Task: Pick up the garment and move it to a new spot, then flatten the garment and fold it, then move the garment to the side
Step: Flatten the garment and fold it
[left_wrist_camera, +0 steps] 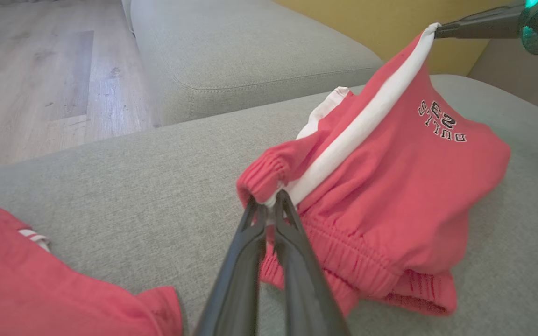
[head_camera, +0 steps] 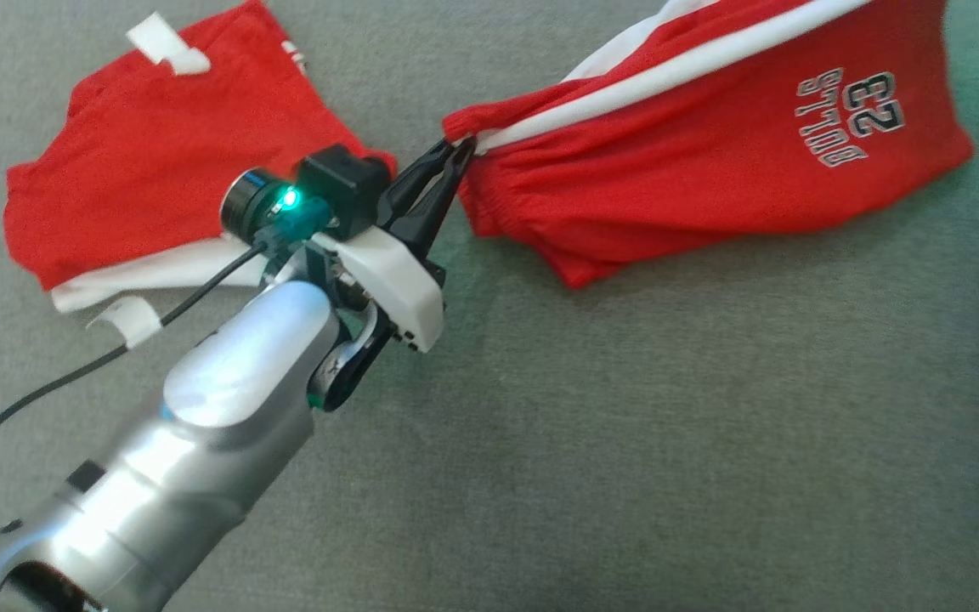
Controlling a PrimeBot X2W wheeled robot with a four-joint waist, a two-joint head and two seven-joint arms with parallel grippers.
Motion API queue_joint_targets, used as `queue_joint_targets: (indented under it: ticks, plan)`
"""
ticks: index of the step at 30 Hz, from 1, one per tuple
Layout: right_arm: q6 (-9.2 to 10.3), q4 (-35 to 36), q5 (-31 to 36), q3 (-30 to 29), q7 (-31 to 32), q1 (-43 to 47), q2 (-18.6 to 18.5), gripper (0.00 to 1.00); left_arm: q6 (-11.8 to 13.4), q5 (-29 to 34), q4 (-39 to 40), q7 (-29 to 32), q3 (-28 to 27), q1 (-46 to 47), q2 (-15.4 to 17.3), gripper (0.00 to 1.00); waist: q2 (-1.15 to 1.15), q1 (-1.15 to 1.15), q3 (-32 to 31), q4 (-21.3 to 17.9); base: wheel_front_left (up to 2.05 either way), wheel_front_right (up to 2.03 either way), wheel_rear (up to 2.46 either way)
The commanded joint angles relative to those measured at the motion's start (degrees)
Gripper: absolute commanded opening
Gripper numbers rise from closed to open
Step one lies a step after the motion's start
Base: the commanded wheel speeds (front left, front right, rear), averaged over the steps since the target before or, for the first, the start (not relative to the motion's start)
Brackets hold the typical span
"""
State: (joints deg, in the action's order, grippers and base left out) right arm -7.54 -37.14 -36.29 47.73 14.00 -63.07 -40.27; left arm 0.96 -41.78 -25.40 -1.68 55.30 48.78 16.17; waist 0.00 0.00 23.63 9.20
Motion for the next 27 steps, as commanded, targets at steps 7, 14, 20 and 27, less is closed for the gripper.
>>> queue_joint_targets:
  ticks: [7,14,20,27]
  plan:
    - [0.05,-5.98,-0.31,3.51,-2.86,-6.5,0.59,0.0,-1.03,1.12,-2.53,-1.96,-1.64,5.45,-2.14,0.0,0.0,0.0,4.65,3.99,0.0,0.0,0.0]
    - [0.05,-10.28,-0.63,5.36,-6.58,-9.15,1.48,0.43,-1.66,1.53,-4.75,-2.53,-0.91,6.98,-3.83,0.0,0.0,0.0,5.74,4.81,0.0,0.0,0.0]
    - [0.05,-15.48,-0.72,5.51,-12.53,-10.31,3.75,1.0,-1.49,1.23,-6.6,-3.51,-1.16,7.45,-4.58,1.0,0.0,0.0,4.85,4.39,0.0,0.0,0.0]
    - [0.05,-17.82,-5.2,3.75,-20.75,-7.4,6.05,1.0,0.11,-0.87,-7.47,-7.08,-4.31,5.81,-3.2,1.0,0.0,0.0,0.21,2.22,0.0,0.0,0.0]
